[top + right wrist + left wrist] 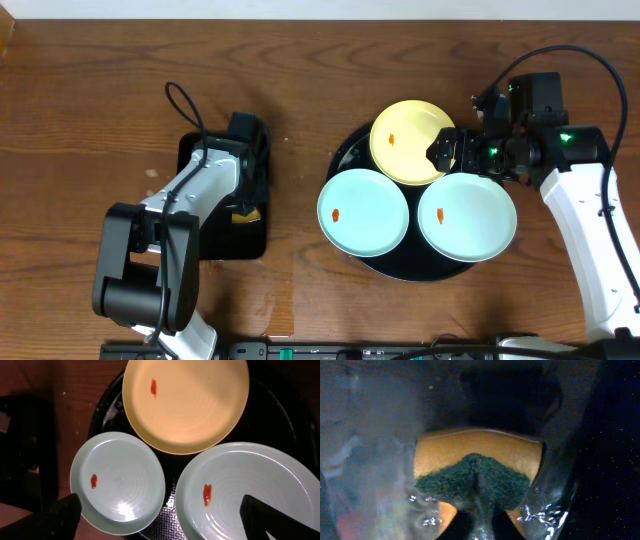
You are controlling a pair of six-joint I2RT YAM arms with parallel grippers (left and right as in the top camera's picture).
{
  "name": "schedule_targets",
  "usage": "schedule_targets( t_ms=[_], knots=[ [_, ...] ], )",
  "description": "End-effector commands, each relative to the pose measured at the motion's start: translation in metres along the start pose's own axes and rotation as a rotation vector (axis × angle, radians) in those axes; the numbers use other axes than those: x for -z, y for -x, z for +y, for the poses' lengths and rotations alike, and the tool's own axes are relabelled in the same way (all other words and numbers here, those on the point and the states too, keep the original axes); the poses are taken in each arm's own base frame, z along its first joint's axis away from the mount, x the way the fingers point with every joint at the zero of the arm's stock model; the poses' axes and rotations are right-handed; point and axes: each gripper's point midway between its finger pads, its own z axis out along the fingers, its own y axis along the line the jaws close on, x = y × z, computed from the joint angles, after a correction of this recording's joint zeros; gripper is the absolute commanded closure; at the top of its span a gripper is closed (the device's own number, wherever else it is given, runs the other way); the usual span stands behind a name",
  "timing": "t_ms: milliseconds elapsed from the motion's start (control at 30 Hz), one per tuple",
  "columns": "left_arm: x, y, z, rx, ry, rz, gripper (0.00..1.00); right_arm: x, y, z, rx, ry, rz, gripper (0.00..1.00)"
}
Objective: Clean dirty plates on tray and stack at the side
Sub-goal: 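Grasp the orange-green sponge with the left gripper and lift it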
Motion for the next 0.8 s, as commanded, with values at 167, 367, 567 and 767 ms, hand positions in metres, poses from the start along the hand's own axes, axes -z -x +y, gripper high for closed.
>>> schedule_targets(
  t_ms=[167,367,567,767],
  knots=[
    [0.009,-0.005,0.003,-0.002,0.000,0.032,0.93,0.000,-0.001,0.004,0.001,0.003,0.000,0.01],
    [0.055,0.013,0.000,-0.004,-0.041,-0.080,0.93,0.000,-0.001,0.004,0.001,0.002,-0.001,0.01],
    [0.088,0.015,0.003,-0.001,-0.066,-0.156,0.92,0.000,0.001,0.003,0.004,-0.003,-0.009,0.01],
    [0.071,0.008,0.016,0.000,0.014,-0.110,0.93,0.000,0.001,0.003,0.004,-0.003,-0.011,0.01]
  ],
)
